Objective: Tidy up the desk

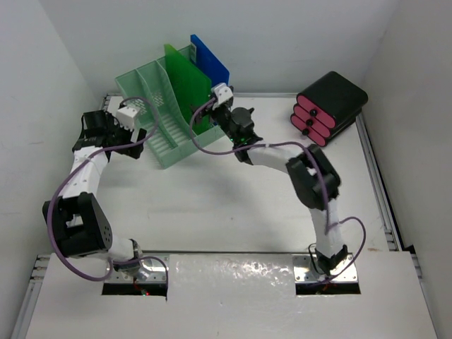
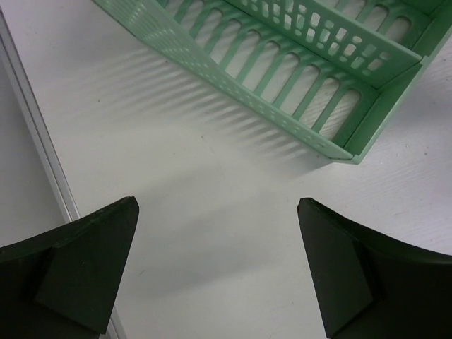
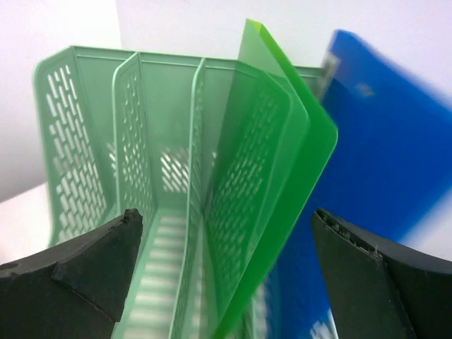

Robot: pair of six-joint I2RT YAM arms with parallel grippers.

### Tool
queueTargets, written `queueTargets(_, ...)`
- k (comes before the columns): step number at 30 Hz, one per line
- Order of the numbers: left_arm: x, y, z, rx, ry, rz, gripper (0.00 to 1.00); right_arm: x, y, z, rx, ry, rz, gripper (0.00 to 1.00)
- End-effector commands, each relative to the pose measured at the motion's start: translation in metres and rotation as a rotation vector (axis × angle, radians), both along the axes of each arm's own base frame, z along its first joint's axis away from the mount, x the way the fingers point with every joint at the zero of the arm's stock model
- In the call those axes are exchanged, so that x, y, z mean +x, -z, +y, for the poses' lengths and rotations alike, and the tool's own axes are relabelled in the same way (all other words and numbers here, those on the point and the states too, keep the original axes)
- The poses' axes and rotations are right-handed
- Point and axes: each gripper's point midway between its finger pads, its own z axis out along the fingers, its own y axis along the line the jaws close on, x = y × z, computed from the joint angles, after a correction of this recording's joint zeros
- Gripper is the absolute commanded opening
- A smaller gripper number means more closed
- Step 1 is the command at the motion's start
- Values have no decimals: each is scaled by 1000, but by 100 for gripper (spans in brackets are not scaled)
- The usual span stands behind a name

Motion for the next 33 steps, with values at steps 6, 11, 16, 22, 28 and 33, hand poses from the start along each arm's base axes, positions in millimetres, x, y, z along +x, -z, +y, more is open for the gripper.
queueTargets(6,-14,-52,-2,8,-9,-115,94,-86,10,-126,-409,229,398,99)
queueTargets(11,-34,-53,-4,20,-27,-127,94,-166,93,-224,-488,373,736,99)
queueTargets(16,-49,-40,1,35,-73,-119,94,-225,146,-316,-295,534,922,99)
queueTargets(22,-67,-4,13,25,-142,-91,94,-265,195,-382,-75,689,1040,99)
queueTargets(28,-82,13,15,-12,-183,-137,94,-289,209,-416,-36,927,1086,99)
queueTargets(33,-82,18,9,-66,-200,-169,93,-284,189,-430,58,1029,995,99)
